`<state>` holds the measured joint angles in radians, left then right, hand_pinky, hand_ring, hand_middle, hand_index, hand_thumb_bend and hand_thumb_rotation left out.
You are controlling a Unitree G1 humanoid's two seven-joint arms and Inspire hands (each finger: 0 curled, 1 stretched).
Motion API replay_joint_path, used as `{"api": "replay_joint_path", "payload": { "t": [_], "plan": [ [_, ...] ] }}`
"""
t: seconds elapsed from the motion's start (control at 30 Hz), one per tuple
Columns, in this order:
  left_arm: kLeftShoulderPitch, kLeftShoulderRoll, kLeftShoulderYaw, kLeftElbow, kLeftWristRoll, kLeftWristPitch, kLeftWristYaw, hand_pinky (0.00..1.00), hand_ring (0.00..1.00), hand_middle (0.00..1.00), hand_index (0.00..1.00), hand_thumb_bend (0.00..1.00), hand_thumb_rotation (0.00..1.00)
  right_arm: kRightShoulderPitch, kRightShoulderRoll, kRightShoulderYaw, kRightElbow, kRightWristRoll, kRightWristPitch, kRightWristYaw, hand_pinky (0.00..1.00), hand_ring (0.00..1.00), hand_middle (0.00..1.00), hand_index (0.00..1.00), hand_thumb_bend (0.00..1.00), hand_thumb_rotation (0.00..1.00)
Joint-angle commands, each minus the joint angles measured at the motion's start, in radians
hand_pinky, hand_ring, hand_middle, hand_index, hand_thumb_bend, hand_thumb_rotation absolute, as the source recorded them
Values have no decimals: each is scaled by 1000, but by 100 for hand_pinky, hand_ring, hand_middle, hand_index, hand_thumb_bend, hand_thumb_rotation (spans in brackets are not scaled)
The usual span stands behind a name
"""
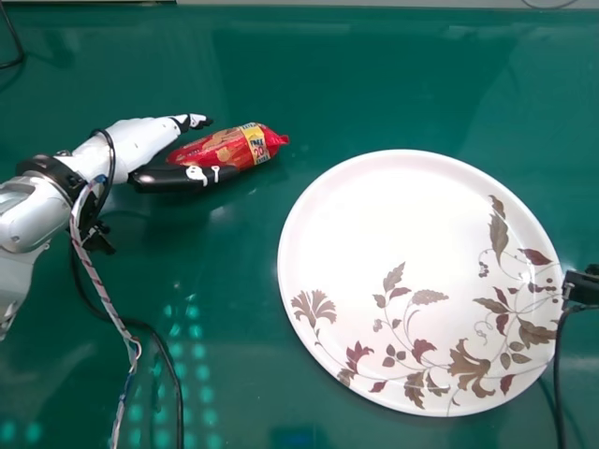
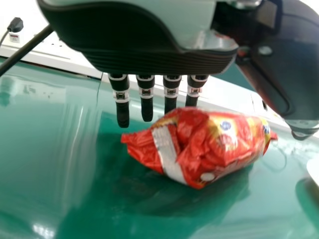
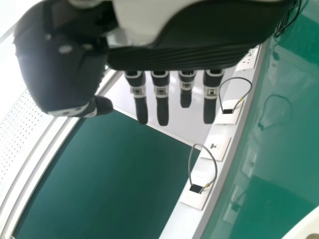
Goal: Pick up biscuit and place it in the plate
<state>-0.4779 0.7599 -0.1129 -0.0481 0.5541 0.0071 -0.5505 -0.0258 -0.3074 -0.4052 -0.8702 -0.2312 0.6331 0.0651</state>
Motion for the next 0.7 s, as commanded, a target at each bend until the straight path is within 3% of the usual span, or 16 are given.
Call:
{"api": "replay_joint_path", "payload": {
  "t": [0.0, 0.3, 0.67],
  "plan": [
    [-14, 23, -32, 21, 37, -12, -7, 84, 95, 96, 96, 100, 50, 8, 1, -10, -20, 2, 4, 2, 83, 88, 91, 91, 31, 47],
    [-47, 15, -96, 1, 146, 76, -72, 85, 93, 96, 97, 100, 51, 14, 2, -7, -42, -8, 22, -1, 83, 89, 91, 90, 29, 46],
    [-141, 1, -191, 62, 255, 115, -146, 87, 94, 97, 96, 100, 51, 13, 3, -3, -64, -17, 52, -1, 85, 89, 91, 90, 30, 49]
  ]
}}
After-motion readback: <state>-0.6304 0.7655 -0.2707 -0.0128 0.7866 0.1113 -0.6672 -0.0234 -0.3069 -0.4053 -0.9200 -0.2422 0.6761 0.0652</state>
